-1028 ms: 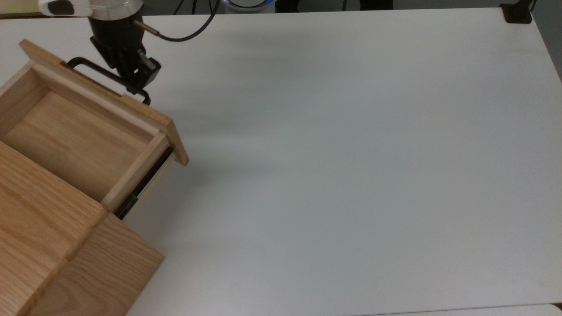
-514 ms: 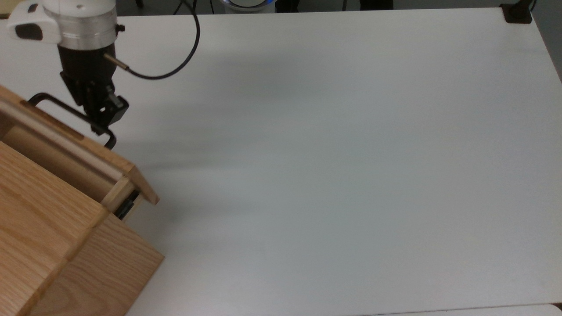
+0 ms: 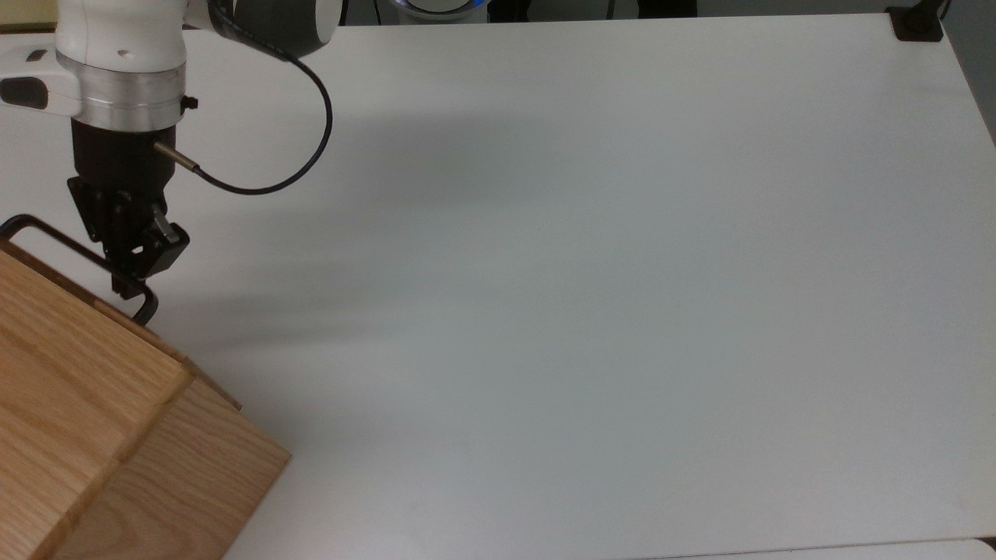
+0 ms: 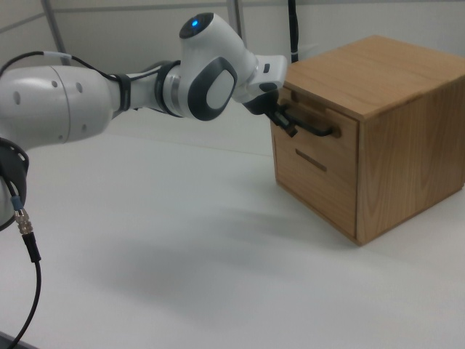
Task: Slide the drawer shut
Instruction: 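Push the drawer front with the gripper into the cabinet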
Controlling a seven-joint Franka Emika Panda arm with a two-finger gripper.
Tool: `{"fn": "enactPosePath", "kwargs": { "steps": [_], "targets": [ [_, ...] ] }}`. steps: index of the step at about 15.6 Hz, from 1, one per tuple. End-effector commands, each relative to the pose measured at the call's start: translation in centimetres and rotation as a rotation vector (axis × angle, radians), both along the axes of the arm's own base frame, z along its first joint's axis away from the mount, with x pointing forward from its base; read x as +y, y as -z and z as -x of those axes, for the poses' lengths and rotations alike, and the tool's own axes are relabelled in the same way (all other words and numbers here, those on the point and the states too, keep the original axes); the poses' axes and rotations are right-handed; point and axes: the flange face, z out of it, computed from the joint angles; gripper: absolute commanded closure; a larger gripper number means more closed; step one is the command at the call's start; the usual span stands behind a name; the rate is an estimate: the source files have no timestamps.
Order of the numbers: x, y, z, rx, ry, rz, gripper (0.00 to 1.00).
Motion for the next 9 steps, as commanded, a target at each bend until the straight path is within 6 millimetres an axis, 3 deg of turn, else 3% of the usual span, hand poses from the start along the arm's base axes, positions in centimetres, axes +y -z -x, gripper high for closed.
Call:
{"fn": "enactPosePath", "kwargs": {
  "steps": [1, 5, 6, 9],
  "targets": [
    [-0.7, -0.8, -1.4, -0.118, 0.005, 0.026, 0.87],
    [-1.9, -1.1, -1.1, -0.153, 0.009, 0.044, 0.84],
    [-1.8, -2.0, -0.8, -0.162, 0.009, 0.042, 0.84],
    [-0.6, -2.9, 1.8, -0.115, 0.002, 0.007, 0.80]
  ]
}}
